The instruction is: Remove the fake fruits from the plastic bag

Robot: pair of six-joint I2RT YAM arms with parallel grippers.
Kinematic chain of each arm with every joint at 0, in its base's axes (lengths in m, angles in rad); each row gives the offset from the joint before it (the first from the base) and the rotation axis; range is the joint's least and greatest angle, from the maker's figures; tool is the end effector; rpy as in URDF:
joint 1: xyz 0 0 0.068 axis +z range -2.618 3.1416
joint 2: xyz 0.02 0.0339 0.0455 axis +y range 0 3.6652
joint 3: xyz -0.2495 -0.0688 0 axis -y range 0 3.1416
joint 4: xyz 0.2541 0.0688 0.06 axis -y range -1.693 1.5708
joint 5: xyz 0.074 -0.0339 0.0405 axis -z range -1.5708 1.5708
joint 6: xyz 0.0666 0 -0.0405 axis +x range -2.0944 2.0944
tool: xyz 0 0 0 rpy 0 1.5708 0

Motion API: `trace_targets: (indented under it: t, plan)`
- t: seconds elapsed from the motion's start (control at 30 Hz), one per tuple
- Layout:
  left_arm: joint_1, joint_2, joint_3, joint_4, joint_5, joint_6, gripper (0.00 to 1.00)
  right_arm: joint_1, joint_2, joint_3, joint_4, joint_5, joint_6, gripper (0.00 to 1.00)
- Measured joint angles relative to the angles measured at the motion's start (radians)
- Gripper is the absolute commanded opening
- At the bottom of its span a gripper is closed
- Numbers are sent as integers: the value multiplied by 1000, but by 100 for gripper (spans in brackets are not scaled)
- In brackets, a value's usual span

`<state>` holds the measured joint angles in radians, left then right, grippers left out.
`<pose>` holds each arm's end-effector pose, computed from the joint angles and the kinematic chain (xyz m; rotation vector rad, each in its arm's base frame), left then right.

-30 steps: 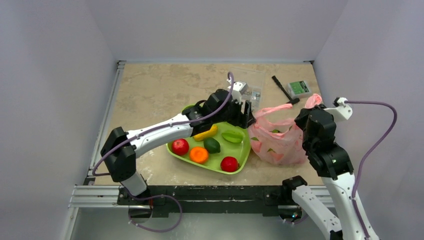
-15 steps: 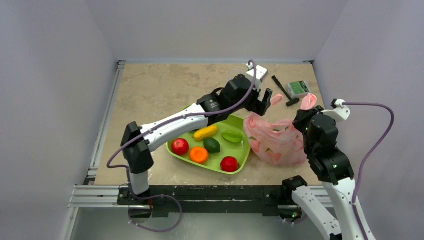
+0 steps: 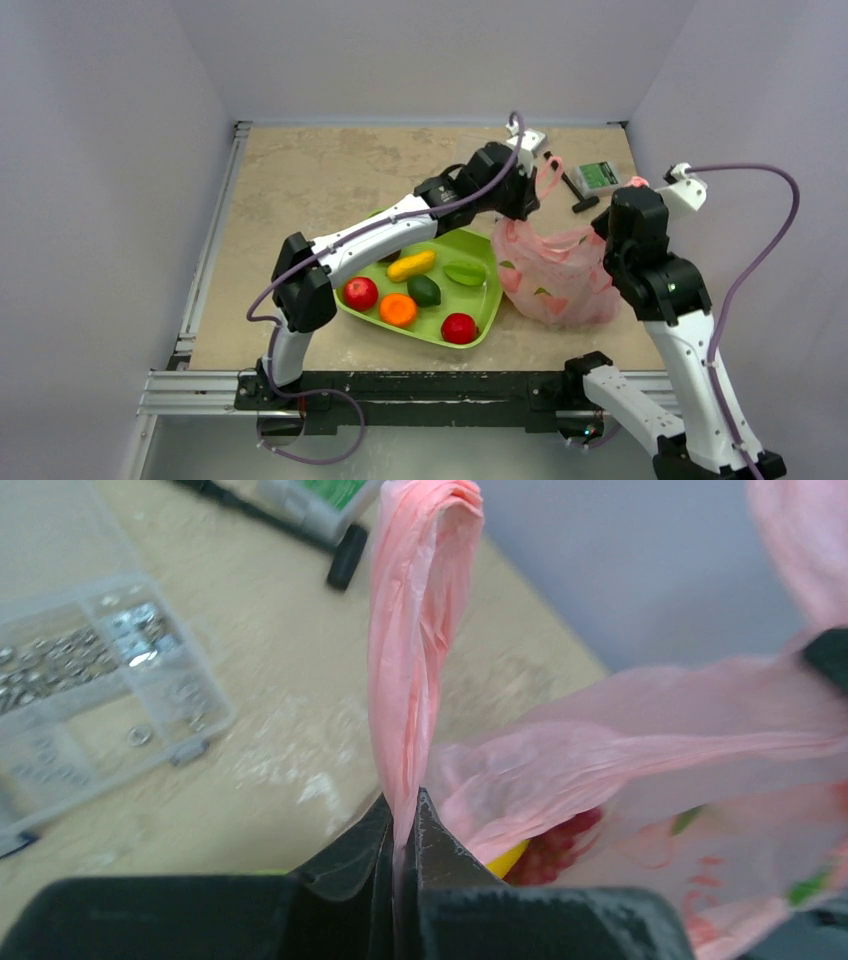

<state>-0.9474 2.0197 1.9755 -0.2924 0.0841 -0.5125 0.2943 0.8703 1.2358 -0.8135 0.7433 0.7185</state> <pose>0.2974 -0.4232 0.3406 0.5029 1.9921 -1.0361 0.1910 0.0108 0.3978 0.8289 1.7051 -0.0659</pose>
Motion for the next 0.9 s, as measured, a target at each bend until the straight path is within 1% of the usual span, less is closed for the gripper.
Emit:
trace_targets:
  t: [0.03, 0.1, 0.23, 0.3, 0.4, 0.47, 0.5, 0.57, 0.6, 0.77, 0.9]
  plan:
    - [19, 0, 15, 25, 30, -33, 0, 0, 27, 15, 10, 32, -13, 0]
    - [59, 26, 97, 63, 86, -112, 0, 0, 67, 43, 15, 93, -40, 0]
    - [95, 105, 273, 134, 127, -214, 0, -7, 139, 171, 39, 215, -85, 0]
    - [94, 125, 314, 167, 137, -245, 0, -8, 140, 190, 79, 261, -119, 0]
    - [87, 129, 327, 198, 153, -270, 0, -8, 111, 185, 105, 287, -155, 1]
    - [84, 127, 316, 219, 169, -273, 0, -8, 68, 157, 114, 277, -164, 6]
    - [83, 119, 293, 229, 176, -273, 0, -8, 38, 135, 116, 255, -164, 9]
    - [81, 98, 230, 239, 195, -273, 0, -8, -25, 89, 107, 203, -161, 21]
    - [81, 84, 183, 246, 206, -272, 0, -8, -63, 63, 96, 156, -154, 23]
    - [81, 10, -87, 213, 250, -261, 0, -10, -246, -122, 11, -143, -47, 23]
    - [82, -51, -288, 170, 257, -254, 0, -11, -323, -305, -49, -378, 64, 22]
